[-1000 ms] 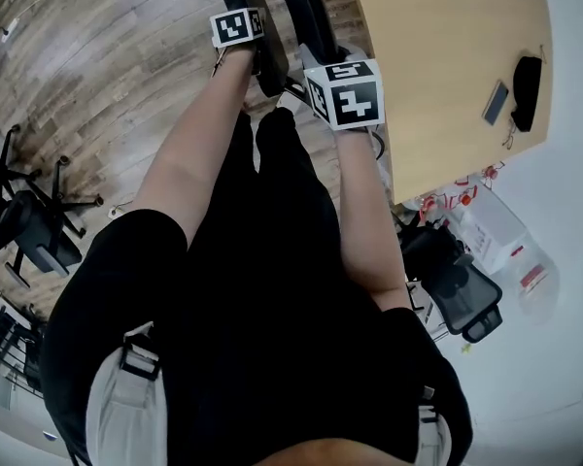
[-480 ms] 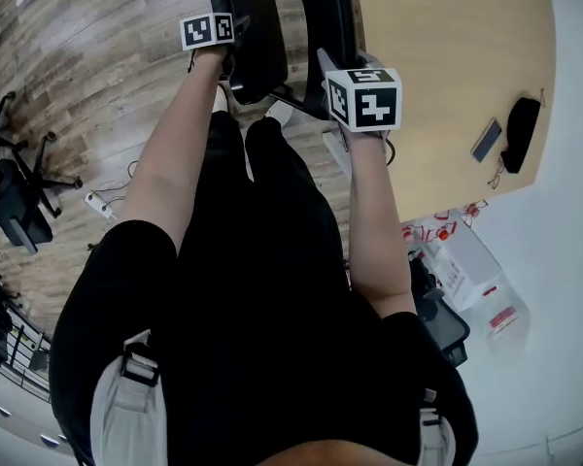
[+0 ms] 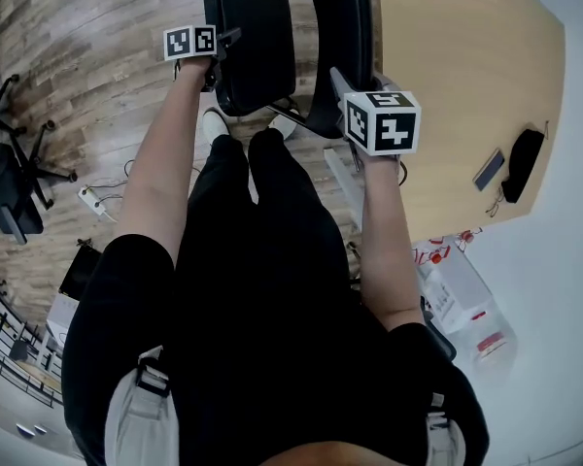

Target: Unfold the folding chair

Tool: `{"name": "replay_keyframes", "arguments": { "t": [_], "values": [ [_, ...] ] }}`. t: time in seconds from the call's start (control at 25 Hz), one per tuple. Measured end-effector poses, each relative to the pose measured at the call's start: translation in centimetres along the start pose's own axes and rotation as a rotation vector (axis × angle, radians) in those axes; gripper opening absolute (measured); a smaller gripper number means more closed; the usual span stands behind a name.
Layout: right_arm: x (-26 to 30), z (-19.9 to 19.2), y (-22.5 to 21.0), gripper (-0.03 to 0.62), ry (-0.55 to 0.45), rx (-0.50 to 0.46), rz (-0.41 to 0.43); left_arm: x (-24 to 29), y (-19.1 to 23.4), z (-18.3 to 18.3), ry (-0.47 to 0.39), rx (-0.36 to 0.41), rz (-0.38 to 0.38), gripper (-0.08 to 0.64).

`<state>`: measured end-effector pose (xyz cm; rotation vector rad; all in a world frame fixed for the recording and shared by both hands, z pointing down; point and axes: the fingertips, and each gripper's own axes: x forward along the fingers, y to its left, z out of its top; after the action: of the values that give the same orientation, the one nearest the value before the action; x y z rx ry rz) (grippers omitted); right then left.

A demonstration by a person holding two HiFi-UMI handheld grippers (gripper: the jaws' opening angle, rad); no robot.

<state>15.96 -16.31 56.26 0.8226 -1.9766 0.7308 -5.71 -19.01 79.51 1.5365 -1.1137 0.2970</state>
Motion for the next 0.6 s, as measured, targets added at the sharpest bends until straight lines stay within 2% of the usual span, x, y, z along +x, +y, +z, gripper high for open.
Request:
{"name": "replay_keyframes", "arguments": {
  "t": [0.2,0.6],
  "values": [
    [1.0,0.2,1.4,0.081,-0.009,0.011,-0.005,-0.8,2.9,-0.1,-0.014,-0.007,-0.074,0.193],
    [3.3,0.3,3.8,0.08,-0.003,0.037,-0.008,-2.4,9.0,-0.7,-0.021,-0.051,-0.136,0.201]
  ]
}}
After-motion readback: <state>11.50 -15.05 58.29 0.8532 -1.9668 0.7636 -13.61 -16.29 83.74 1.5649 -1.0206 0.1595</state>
